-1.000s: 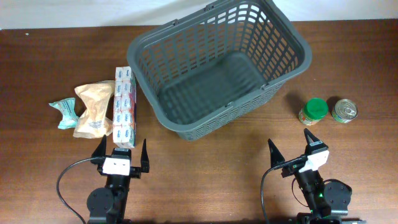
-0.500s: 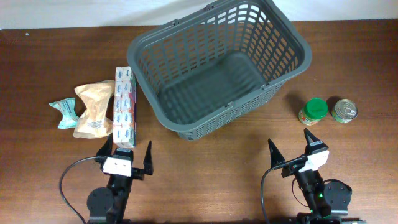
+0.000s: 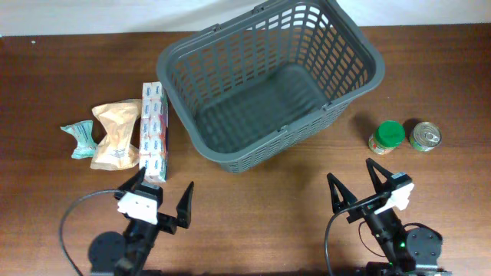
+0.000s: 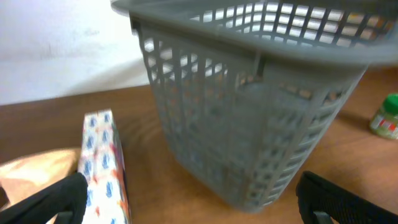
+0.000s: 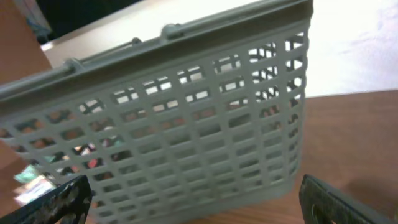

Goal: Pack container

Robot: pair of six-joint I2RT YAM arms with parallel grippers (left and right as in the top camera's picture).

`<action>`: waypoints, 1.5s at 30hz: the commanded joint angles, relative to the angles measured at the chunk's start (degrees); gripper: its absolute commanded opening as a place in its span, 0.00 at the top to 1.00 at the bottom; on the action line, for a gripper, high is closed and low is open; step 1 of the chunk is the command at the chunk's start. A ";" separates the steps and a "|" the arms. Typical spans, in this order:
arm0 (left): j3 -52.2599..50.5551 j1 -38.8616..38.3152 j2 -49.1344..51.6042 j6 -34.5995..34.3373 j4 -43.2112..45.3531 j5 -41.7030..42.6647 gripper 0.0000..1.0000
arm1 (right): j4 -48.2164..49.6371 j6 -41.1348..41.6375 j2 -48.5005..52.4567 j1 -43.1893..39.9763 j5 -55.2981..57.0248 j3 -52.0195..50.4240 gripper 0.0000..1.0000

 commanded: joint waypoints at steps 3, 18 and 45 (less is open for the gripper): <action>16.85 0.74 16.24 0.66 -4.22 -0.31 0.01 | -10.21 -5.18 10.34 0.46 -0.31 15.63 0.01; 92.70 2.78 63.01 9.68 -48.17 3.69 0.01 | -65.79 -15.78 69.51 0.46 -6.08 108.26 0.01; 92.67 -5.97 76.96 10.49 -68.74 -1.70 0.98 | -74.77 -10.43 86.60 0.52 21.22 110.27 0.96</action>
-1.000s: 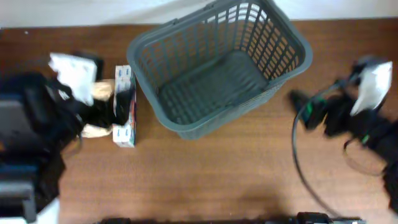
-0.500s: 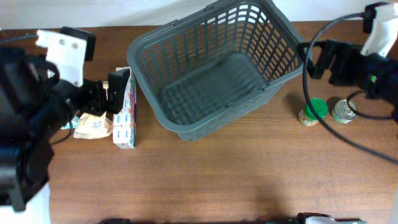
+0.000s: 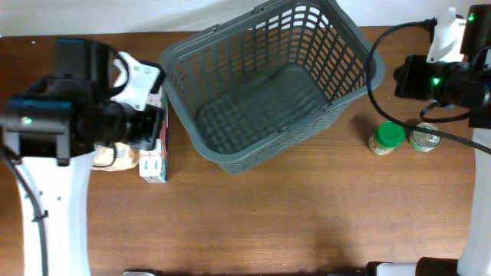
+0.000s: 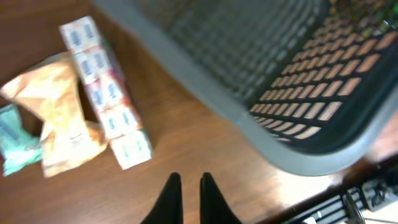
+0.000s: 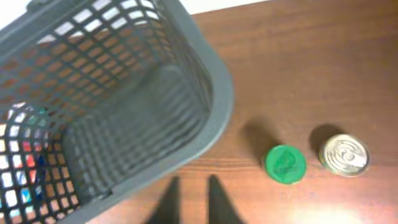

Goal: Pack container

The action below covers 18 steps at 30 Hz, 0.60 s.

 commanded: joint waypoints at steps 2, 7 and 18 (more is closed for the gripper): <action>0.33 -7.85 0.02 -1.95 1.70 -0.52 0.98 | -0.92 1.90 0.22 1.16 3.08 0.76 0.96; 0.33 -16.79 0.09 -2.08 3.19 -4.11 0.98 | 0.33 0.66 1.27 5.35 4.44 0.74 0.96; 0.00 -31.06 2.95 -1.57 -4.04 -3.76 0.98 | 5.27 0.85 9.64 7.72 6.54 0.76 0.96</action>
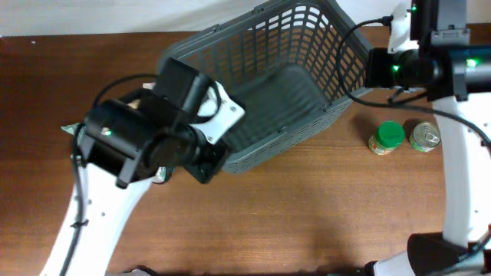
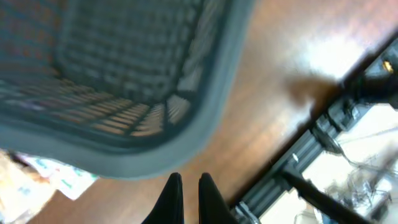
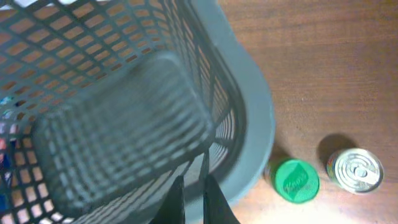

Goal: Pack container

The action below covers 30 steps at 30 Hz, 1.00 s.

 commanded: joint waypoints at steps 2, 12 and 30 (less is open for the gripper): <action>-0.83 -7.26 1.99 2.56 -0.61 0.50 0.98 | 1.77 0.26 2.03 0.48 -1.11 0.74 0.96; -10.51 -11.52 7.39 6.34 3.08 0.02 0.98 | 1.88 0.70 4.87 0.70 -1.66 0.74 0.96; -13.64 -11.52 10.16 4.59 7.65 -9.03 0.98 | -1.05 -0.02 4.92 0.70 -1.66 -3.08 0.96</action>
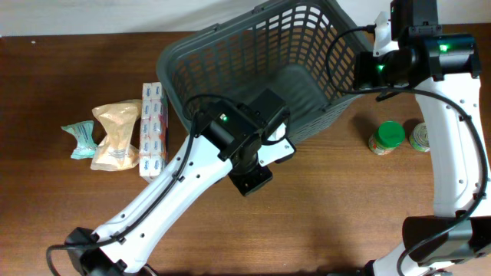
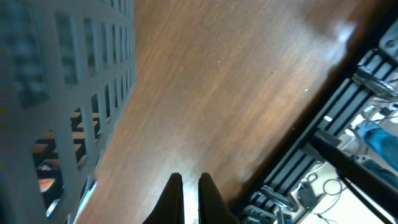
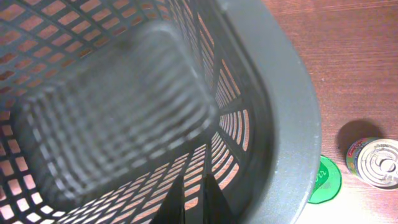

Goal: Pack container

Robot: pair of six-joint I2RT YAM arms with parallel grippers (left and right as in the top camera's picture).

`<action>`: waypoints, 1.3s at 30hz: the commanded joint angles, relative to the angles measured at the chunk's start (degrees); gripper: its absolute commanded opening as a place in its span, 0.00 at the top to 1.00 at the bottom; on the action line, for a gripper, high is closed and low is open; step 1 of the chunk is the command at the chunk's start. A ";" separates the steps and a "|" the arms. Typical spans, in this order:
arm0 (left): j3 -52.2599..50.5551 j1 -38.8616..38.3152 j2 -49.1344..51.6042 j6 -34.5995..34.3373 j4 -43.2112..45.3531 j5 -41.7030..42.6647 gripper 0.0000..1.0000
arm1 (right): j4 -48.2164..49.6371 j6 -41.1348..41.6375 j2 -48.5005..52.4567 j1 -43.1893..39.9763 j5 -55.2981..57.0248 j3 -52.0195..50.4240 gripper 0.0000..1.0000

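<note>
The grey mesh basket stands empty at the back middle. Left of it lie a long patterned box, an orange bag and a teal packet. To its right stand a green-lidded jar and a tin can. My left gripper is shut on nothing above bare table in front of the basket, whose wall shows at the left. My right gripper is shut and empty, over the basket's inside by its right wall, with the jar's lid and the can beyond the rim.
The left arm reaches across the table from the front left to the basket's front edge. The right arm stands along the right edge, above the can. Metal rails and cables lie beyond the table's front edge.
My left gripper was over the basket's front left rim and is now over bare table further right. My right gripper sits closer over the basket's right side. Both stay shut.
Both arms first rested at the table's front edge with grippers open. Then they were raised and shut, the left above the box and bag, the right near the jar and can. Both then stood at the basket's rim; nothing on the table has moved.
</note>
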 commanded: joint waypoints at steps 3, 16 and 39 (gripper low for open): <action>-0.26 0.09 0.39 -0.61 0.15 -3.45 0.98 | -0.90 -0.04 0.22 0.59 -0.35 -0.63 0.96; 0.98 1.46 -0.13 -2.10 1.95 -10.32 0.98 | -1.55 0.02 0.22 0.59 -0.33 -1.16 0.96; 1.42 17.51 -0.28 -1.68 8.57 -14.73 0.98 | 2.49 -1.81 0.00 0.59 -6.14 -3.80 0.96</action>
